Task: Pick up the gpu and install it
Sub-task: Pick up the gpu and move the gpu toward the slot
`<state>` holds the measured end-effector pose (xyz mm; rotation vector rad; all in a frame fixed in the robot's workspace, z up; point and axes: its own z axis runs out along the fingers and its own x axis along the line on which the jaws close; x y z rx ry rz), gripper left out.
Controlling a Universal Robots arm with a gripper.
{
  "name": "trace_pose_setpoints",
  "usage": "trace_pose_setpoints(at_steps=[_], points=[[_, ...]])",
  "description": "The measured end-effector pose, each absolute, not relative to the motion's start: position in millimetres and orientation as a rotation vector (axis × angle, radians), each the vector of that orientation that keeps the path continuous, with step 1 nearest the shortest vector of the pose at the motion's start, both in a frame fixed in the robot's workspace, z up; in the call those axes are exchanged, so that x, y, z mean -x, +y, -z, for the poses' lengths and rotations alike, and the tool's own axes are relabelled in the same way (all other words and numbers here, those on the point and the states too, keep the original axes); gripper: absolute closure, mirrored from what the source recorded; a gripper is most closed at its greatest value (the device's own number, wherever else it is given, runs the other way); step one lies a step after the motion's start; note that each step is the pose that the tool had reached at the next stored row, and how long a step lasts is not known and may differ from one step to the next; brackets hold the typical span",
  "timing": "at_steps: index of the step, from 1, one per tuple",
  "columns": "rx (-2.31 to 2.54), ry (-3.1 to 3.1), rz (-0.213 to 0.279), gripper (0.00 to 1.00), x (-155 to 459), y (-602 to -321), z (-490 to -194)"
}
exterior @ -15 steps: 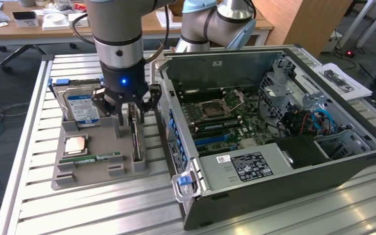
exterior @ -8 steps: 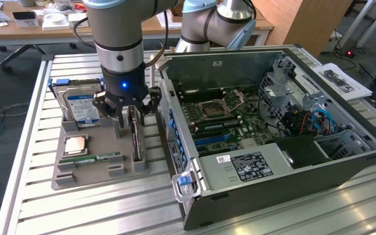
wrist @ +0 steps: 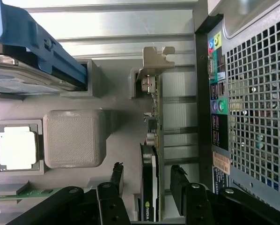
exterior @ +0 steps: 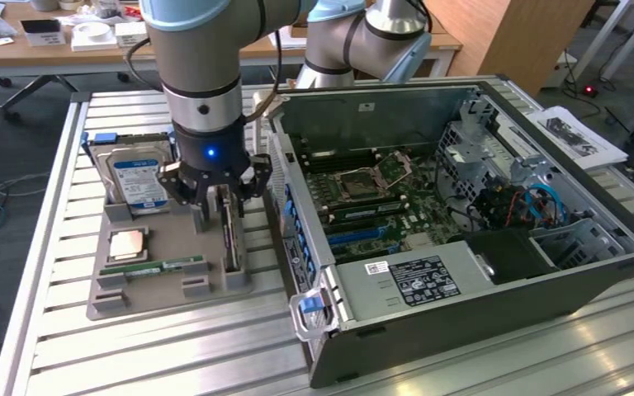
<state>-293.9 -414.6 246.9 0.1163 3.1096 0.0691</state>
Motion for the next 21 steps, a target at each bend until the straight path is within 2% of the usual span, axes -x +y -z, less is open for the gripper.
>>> trace_pose_setpoints(at_steps=[21], points=[[-0.116, 3.11, -0.069, 0.47, 293.9, -421.3, -236.6]])
